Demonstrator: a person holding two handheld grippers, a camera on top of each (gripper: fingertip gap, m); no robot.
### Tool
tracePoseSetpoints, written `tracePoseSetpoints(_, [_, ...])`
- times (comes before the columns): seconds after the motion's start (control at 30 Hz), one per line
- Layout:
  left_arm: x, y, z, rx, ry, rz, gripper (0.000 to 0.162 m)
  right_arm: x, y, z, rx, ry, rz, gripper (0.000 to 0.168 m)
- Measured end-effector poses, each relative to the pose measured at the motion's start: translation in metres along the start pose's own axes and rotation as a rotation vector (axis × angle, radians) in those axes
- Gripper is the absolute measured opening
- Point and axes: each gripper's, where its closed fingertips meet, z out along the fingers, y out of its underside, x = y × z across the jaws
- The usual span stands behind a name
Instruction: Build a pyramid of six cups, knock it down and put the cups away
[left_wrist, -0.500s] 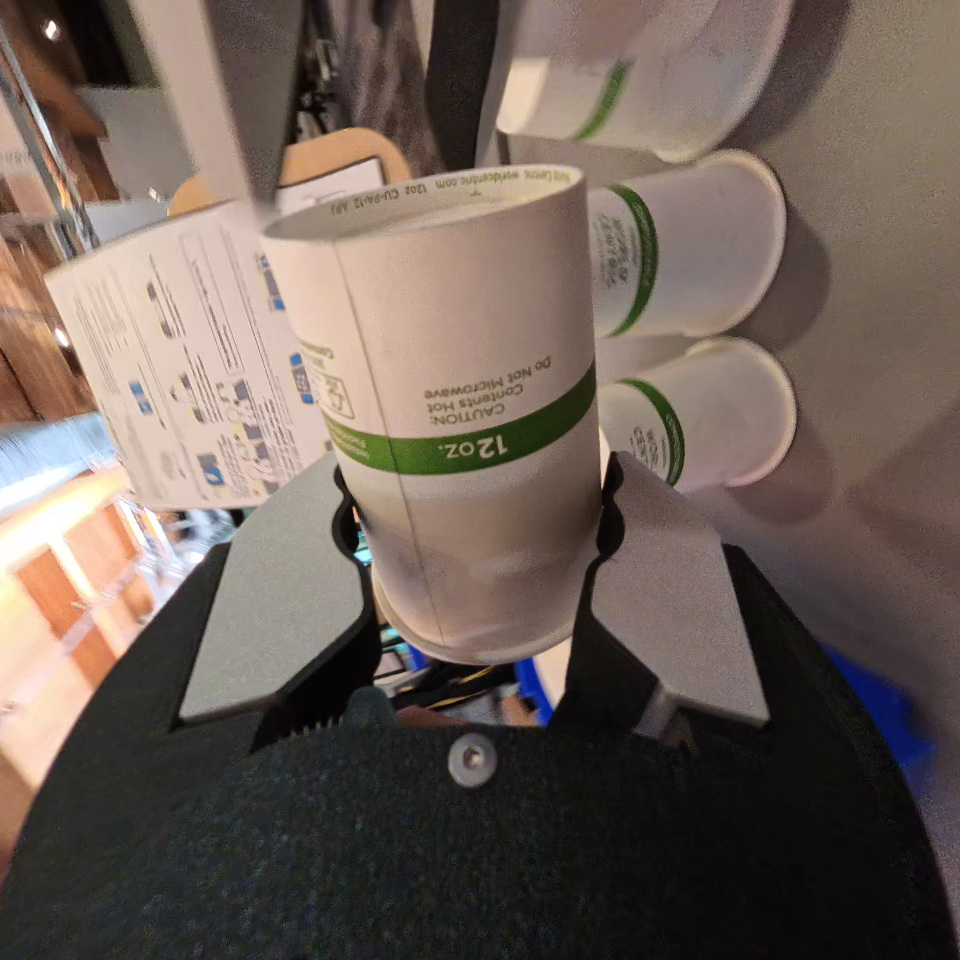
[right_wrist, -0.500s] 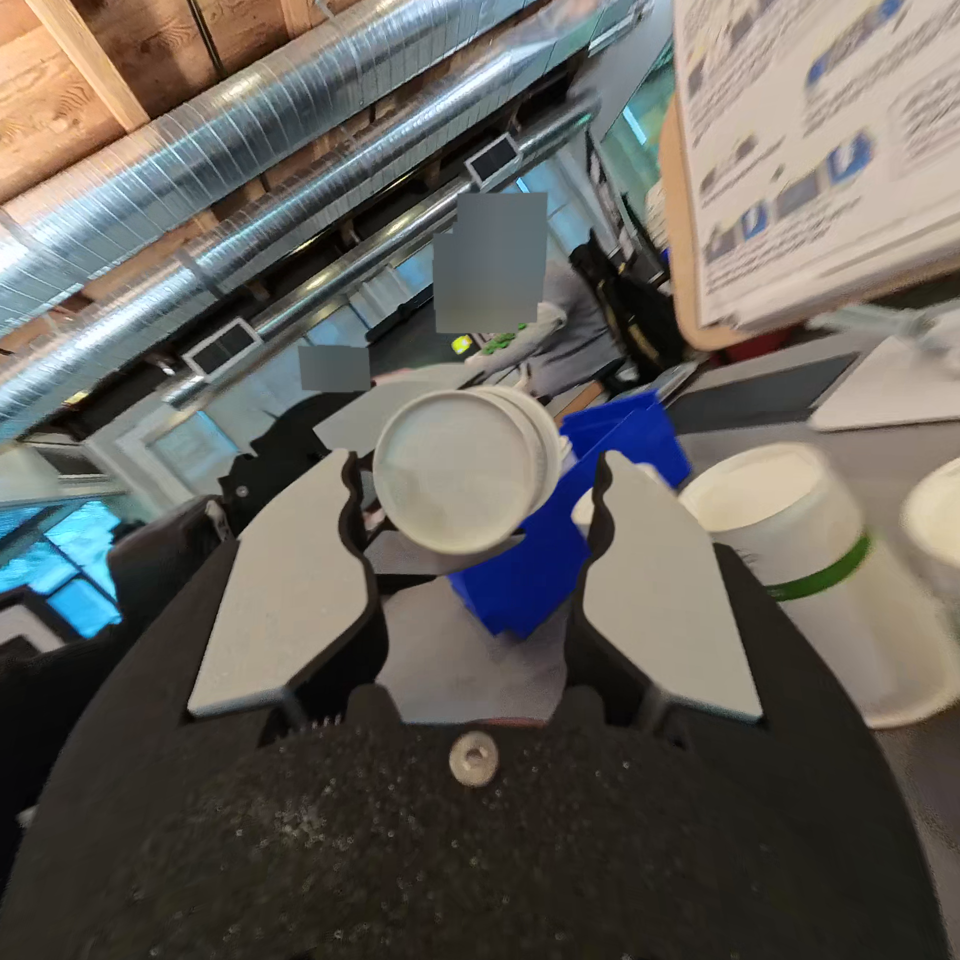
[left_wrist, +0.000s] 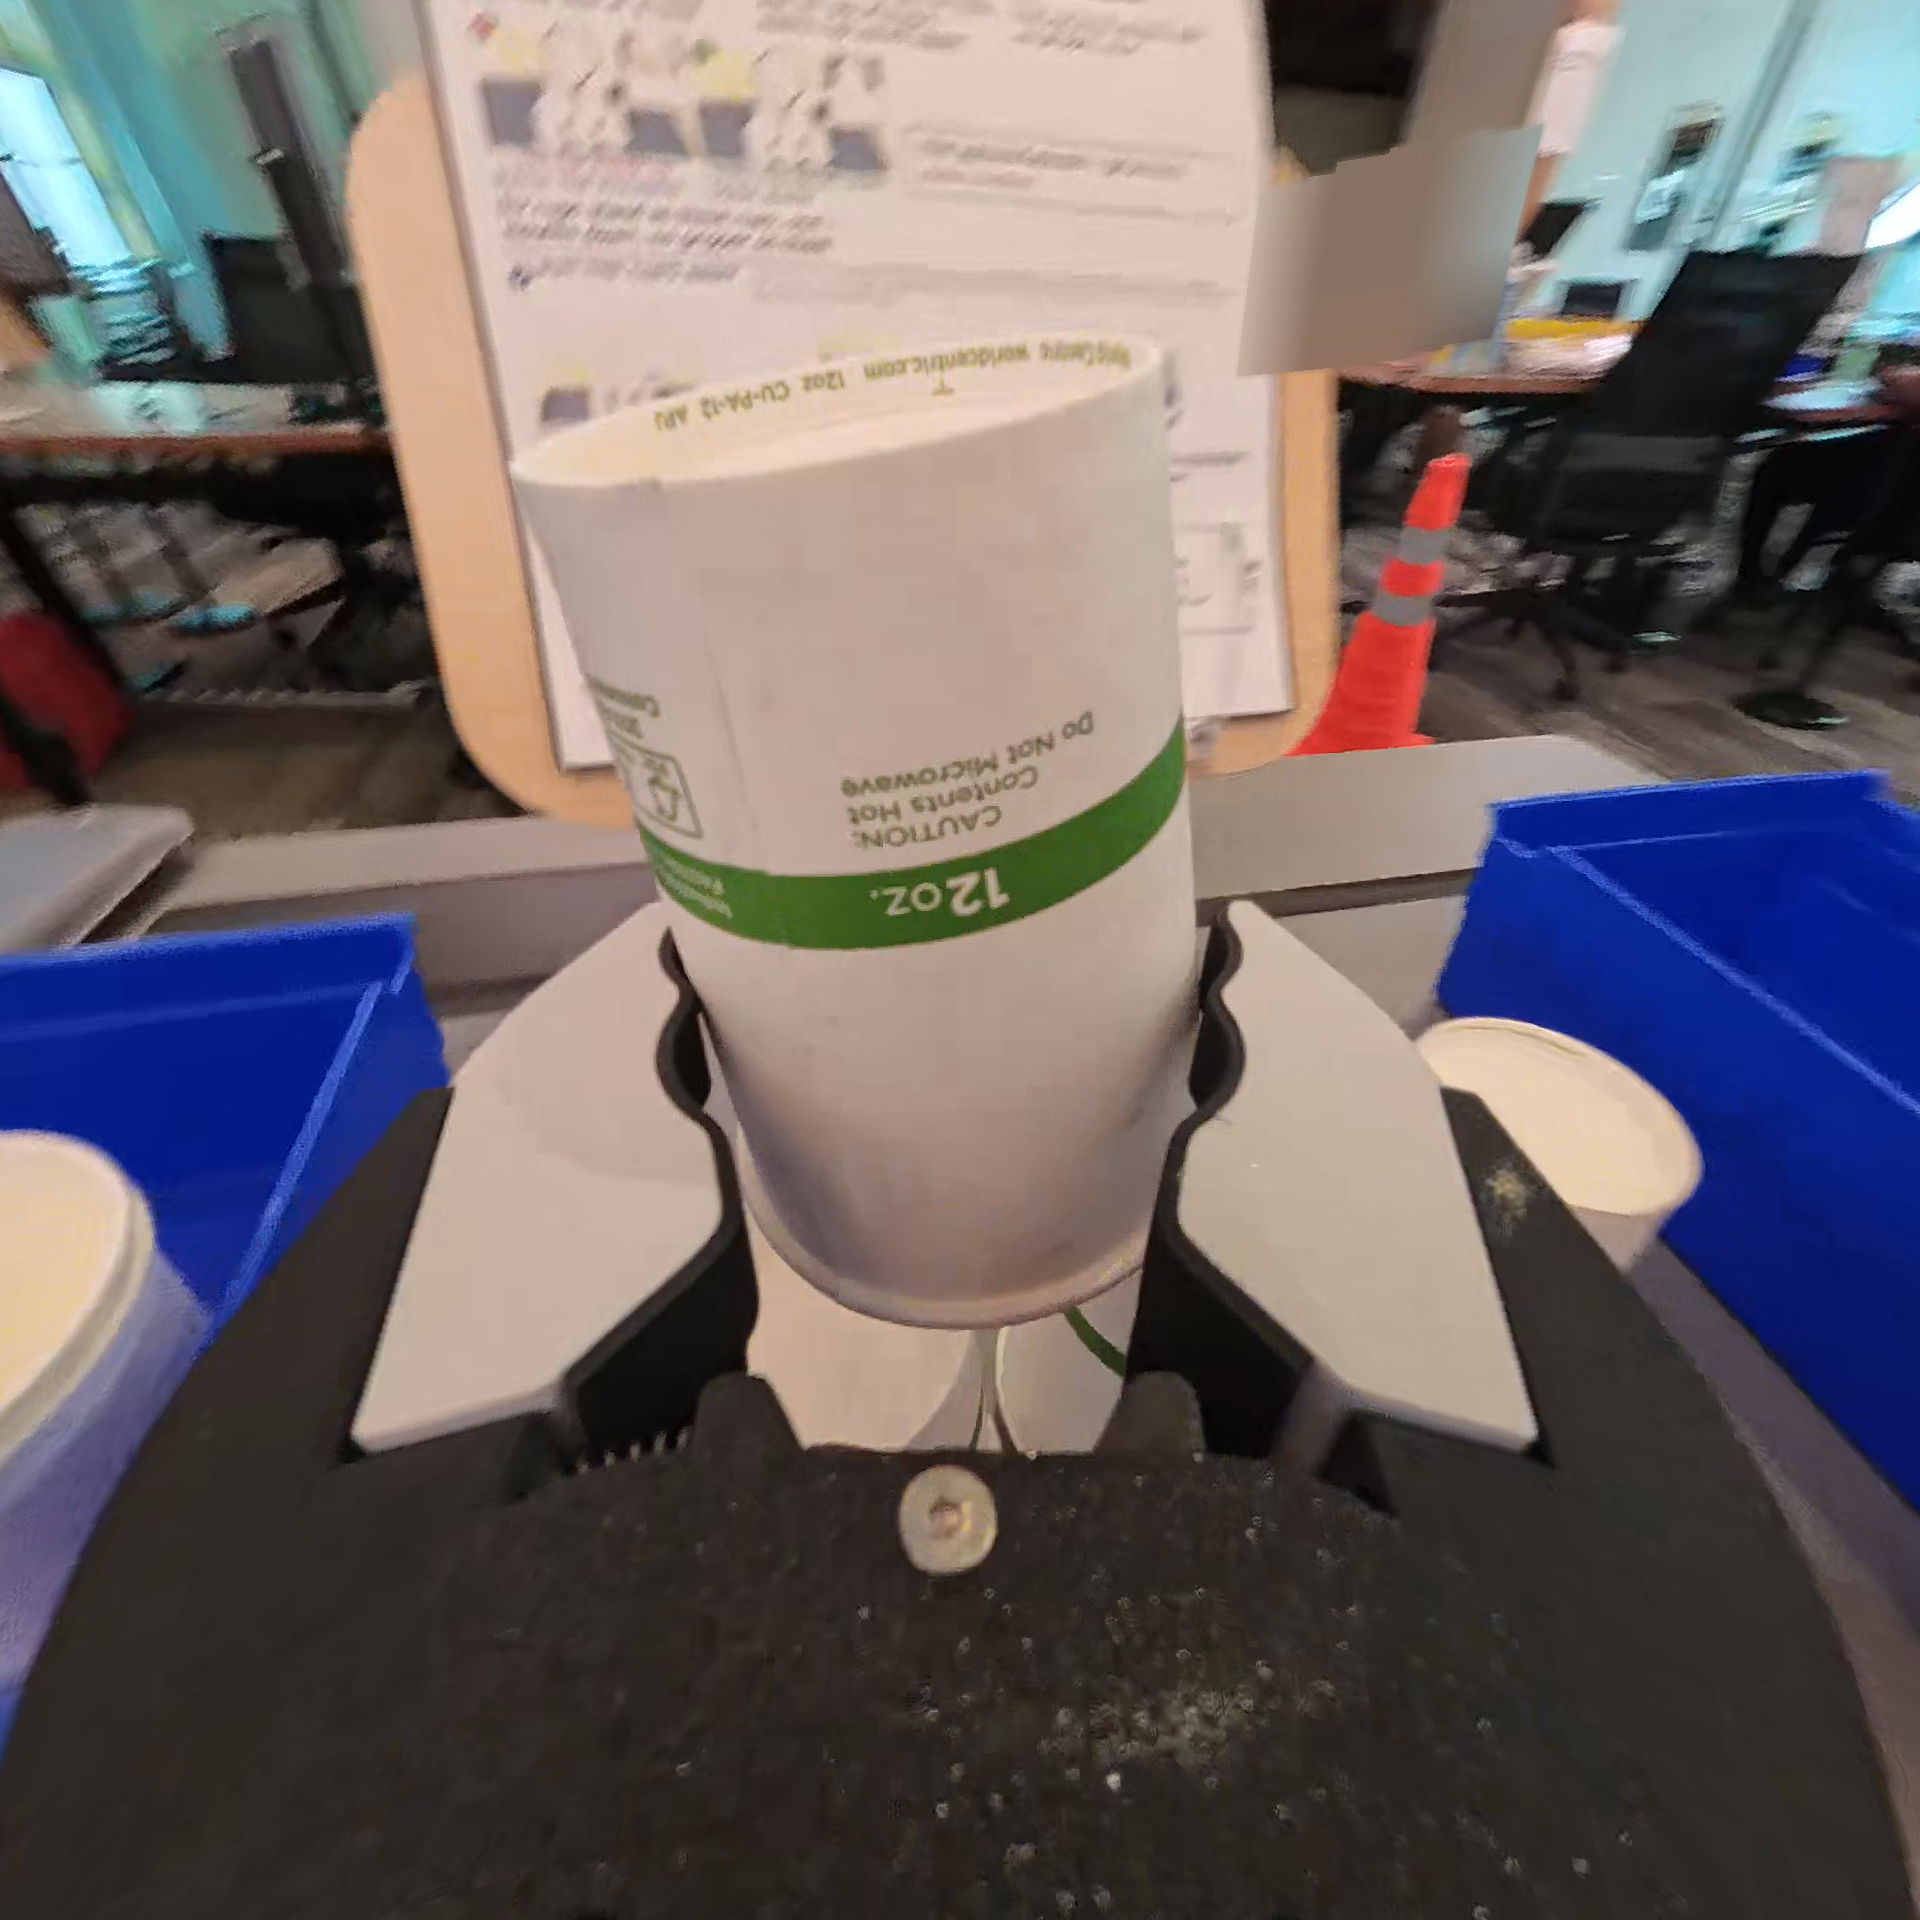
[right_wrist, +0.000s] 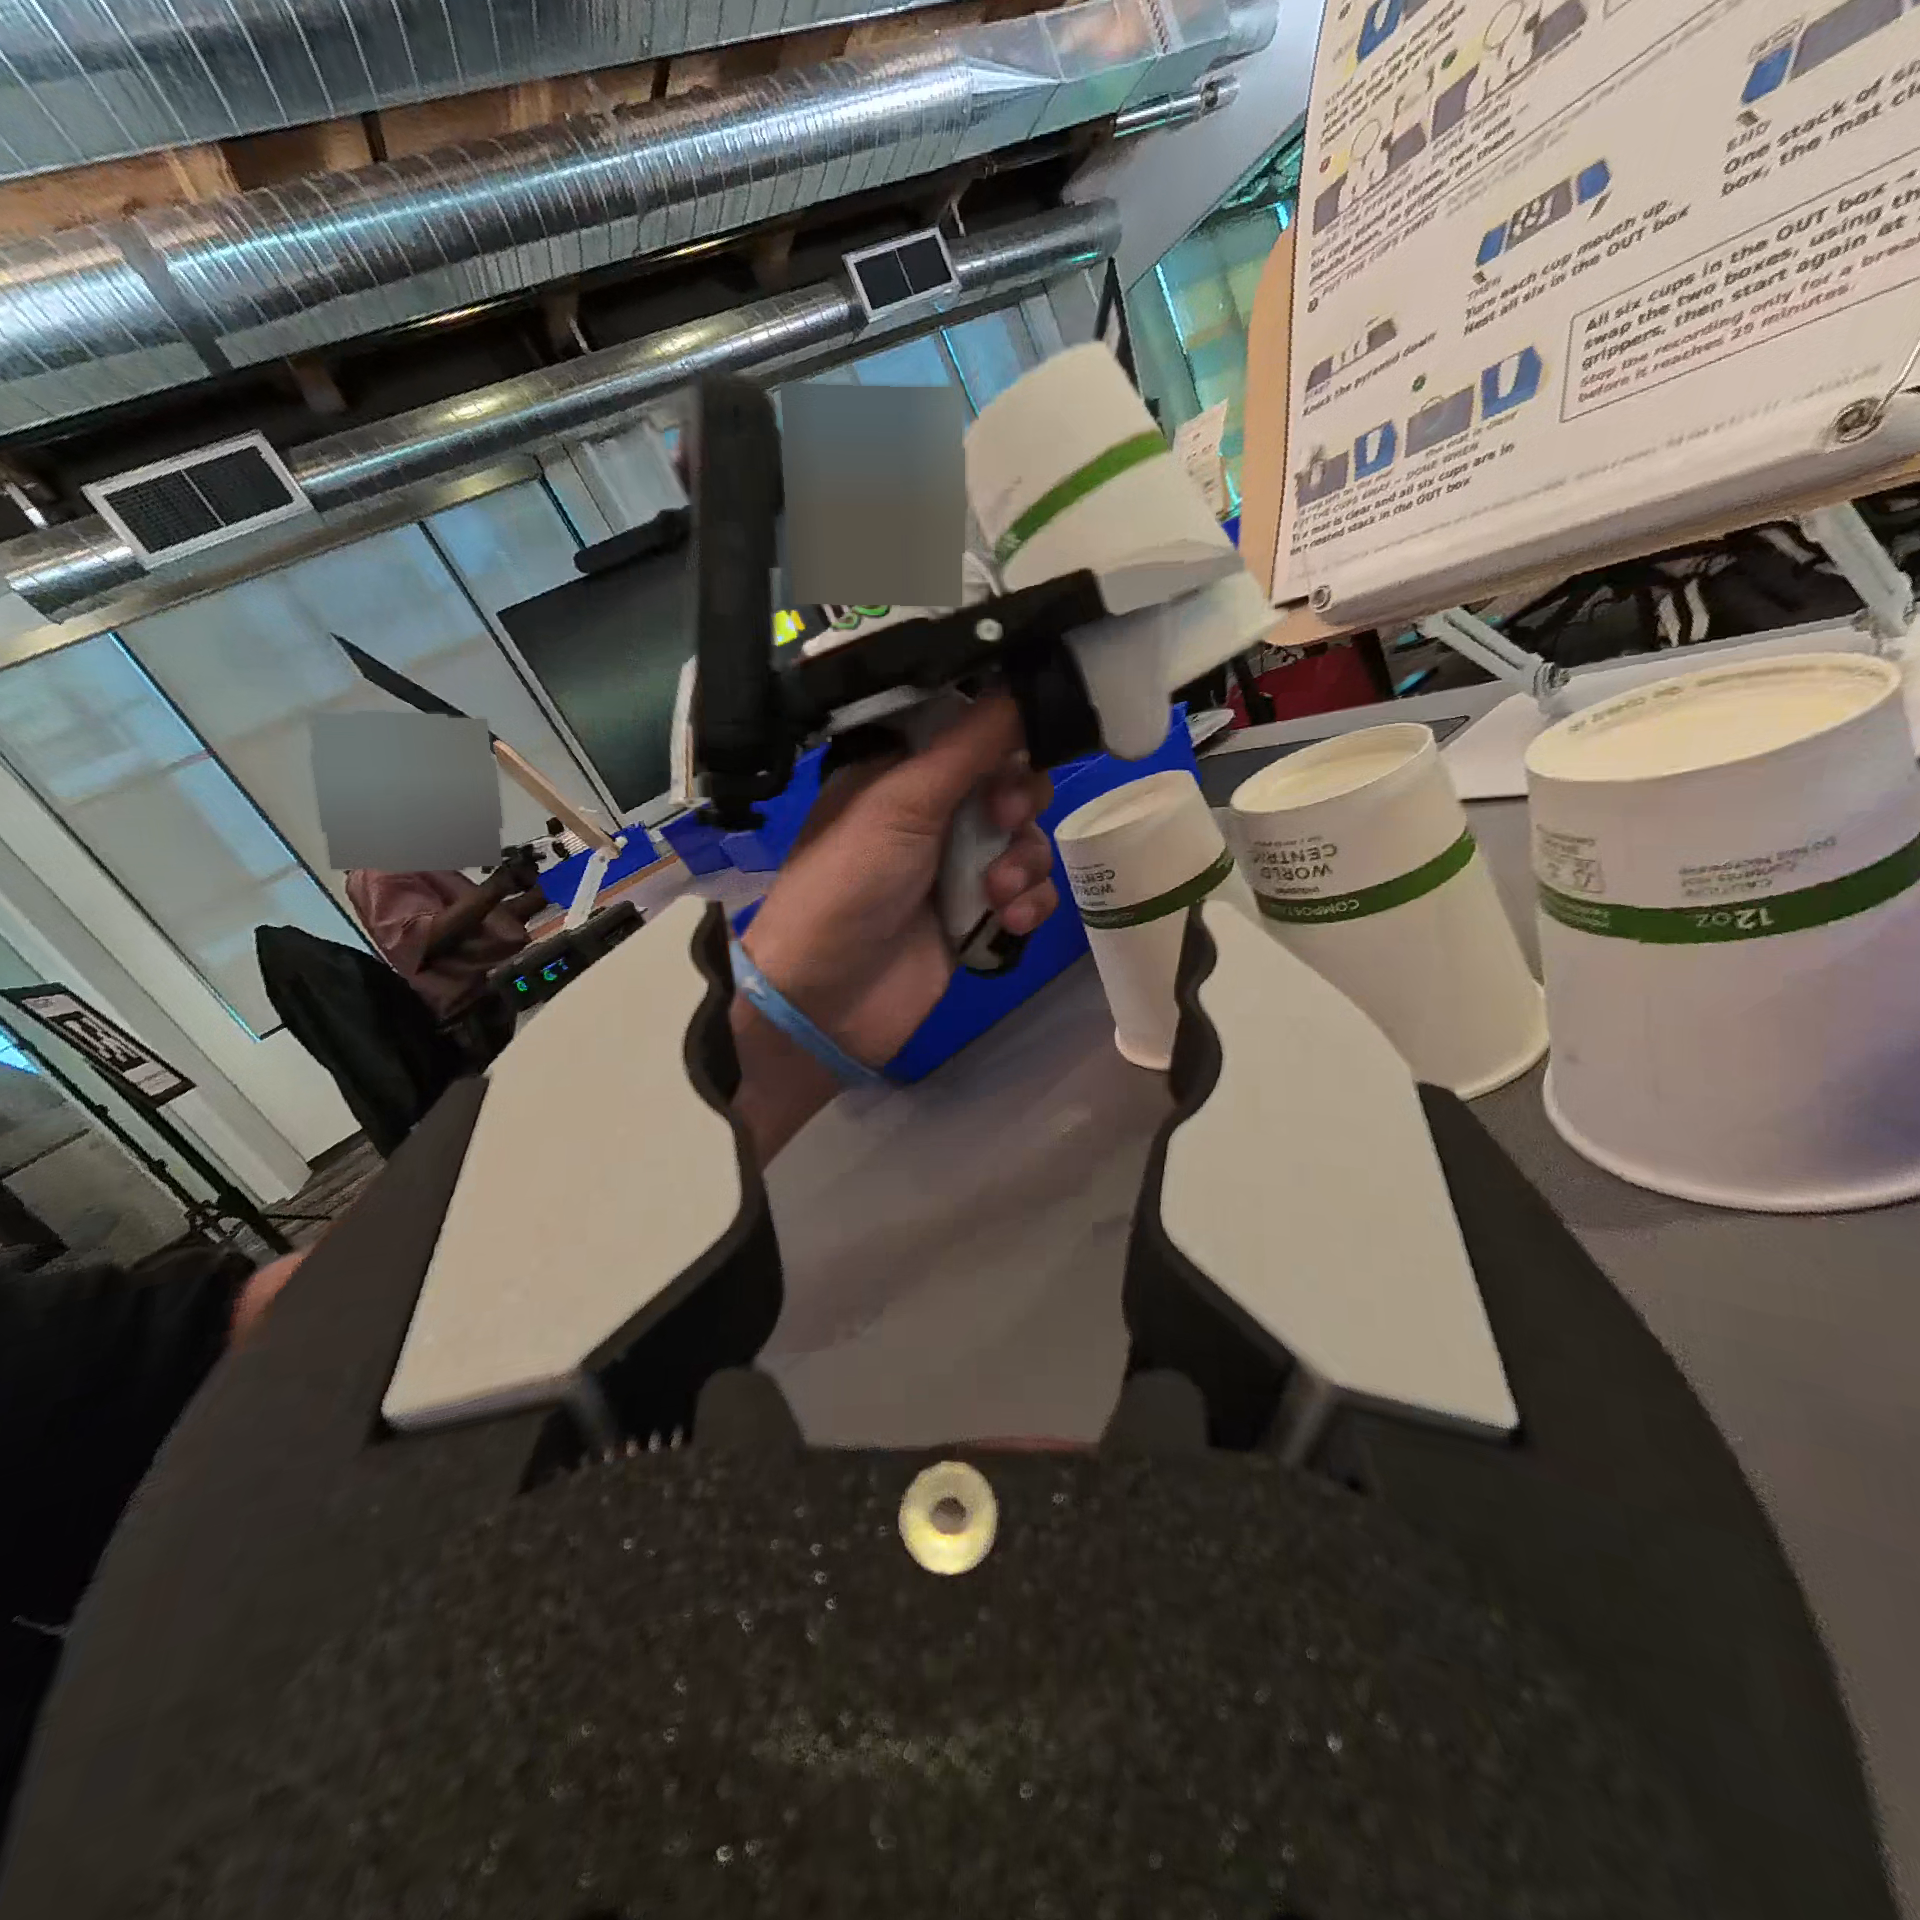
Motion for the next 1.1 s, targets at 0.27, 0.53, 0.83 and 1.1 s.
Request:
tracePoseSetpoints(0.27, [-0.003, 0.033, 0.019, -0.115, -0.163, 0.065, 0.092, -0.008, 0.002, -0.005, -0.019, -0.05, 0.007, 0.078])
tracePoseSetpoints(0.53, [-0.001, 0.033, 0.016, -0.07, -0.152, 0.04, 0.093, -0.008, 0.01, -0.003, -0.045, -0.066, 0.049, 0.077])
tracePoseSetpoints(0.83, [0.001, 0.032, 0.016, -0.054, -0.112, 0.04, 0.091, -0.004, 0.01, -0.002, -0.047, -0.068, 0.079, 0.076])
tracePoseSetpoints(1.1, [0.003, 0.032, 0.014, -0.046, -0.094, 0.039, 0.092, -0.004, 0.015, -0.001, -0.066, -0.076, 0.09, 0.076])
